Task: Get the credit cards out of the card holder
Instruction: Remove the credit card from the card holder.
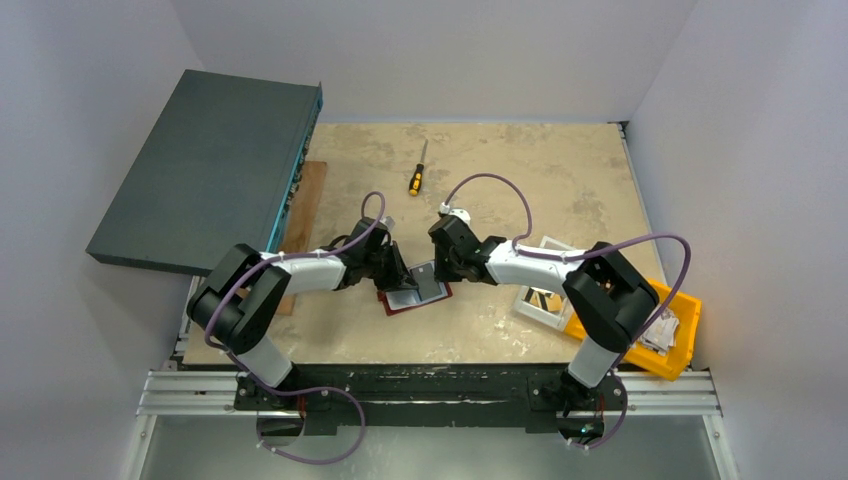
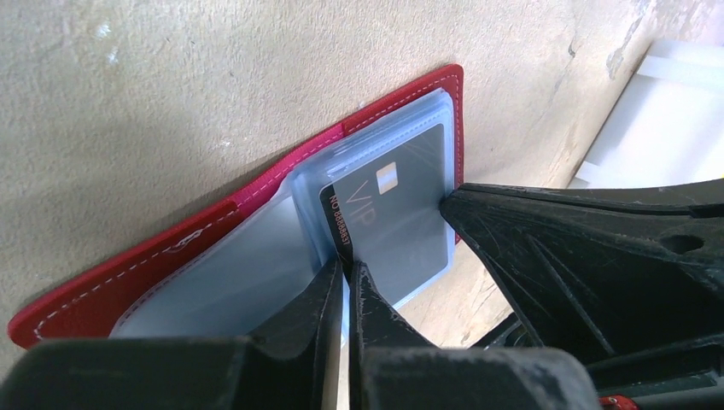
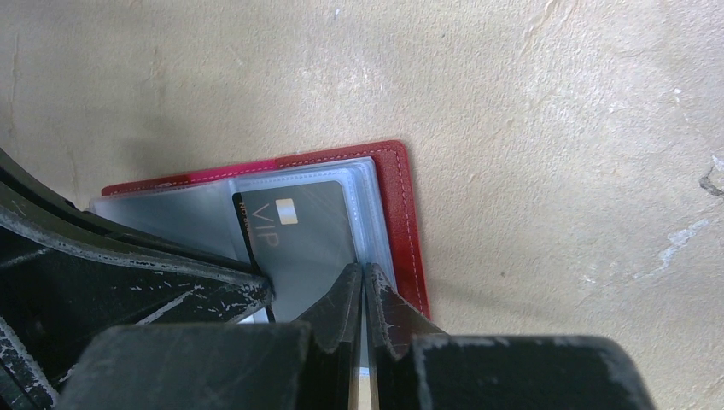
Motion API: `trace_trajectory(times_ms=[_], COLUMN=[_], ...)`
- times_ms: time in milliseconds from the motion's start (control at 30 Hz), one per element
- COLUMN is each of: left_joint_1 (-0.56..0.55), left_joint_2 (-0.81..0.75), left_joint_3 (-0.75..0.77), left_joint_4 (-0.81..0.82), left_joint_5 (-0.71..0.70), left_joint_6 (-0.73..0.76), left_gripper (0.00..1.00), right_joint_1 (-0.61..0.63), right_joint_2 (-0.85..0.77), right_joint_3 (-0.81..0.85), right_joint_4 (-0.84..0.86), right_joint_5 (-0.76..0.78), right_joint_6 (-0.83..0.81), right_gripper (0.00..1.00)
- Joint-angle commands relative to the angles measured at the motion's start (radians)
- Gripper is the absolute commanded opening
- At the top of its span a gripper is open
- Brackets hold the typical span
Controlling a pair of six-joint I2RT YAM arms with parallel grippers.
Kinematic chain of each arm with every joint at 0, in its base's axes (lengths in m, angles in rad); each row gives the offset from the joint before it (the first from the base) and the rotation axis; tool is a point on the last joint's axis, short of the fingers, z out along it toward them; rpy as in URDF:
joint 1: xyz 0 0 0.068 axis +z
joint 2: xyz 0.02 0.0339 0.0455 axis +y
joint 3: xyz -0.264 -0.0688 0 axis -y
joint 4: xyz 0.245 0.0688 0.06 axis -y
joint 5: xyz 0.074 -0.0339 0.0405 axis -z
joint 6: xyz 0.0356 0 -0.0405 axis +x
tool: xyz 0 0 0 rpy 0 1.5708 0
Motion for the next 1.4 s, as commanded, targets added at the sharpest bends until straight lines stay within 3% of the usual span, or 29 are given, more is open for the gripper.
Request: trace_trajectory(times_ms=[0, 467, 933, 1200, 1367], left_joint_1=[-0.010, 0.022, 0.043, 0.044, 0.044], left_joint_2=[0.013, -0.064, -0.015, 0.026, 0.038], left_joint_3=[0.025, -0.045, -0.067, -0.091, -0.129], left_joint_4=[0.102, 0.036, 0.149, 0.214, 0.284], left_joint_5=[0.051, 0.049, 0.179, 0.240, 0.254], left_joint_6=[-0.028, 0.027, 0.033, 0.019, -0.021], left_gripper=[0.00, 0.00, 0.00, 0.00, 0.11], right_joint_1=[0.019, -0.023, -0.022, -0.024, -0.022], right_joint_2=[0.015, -0.023, -0.158, -0.149, -0.119], right_joint_3=[-0.059, -0.115, -0.269, -0.246, -0.230], right_joint_4=[-0.034, -0.058, -0.061, -0.069, -0.062], right_joint_5=[-0.047, -0.023, -0.052, -0.040, -0.026], right_joint_6=[0.027, 0.037, 0.085, 0.088, 0.067], right_gripper=[0.00, 0.00, 0.00, 0.00, 0.00])
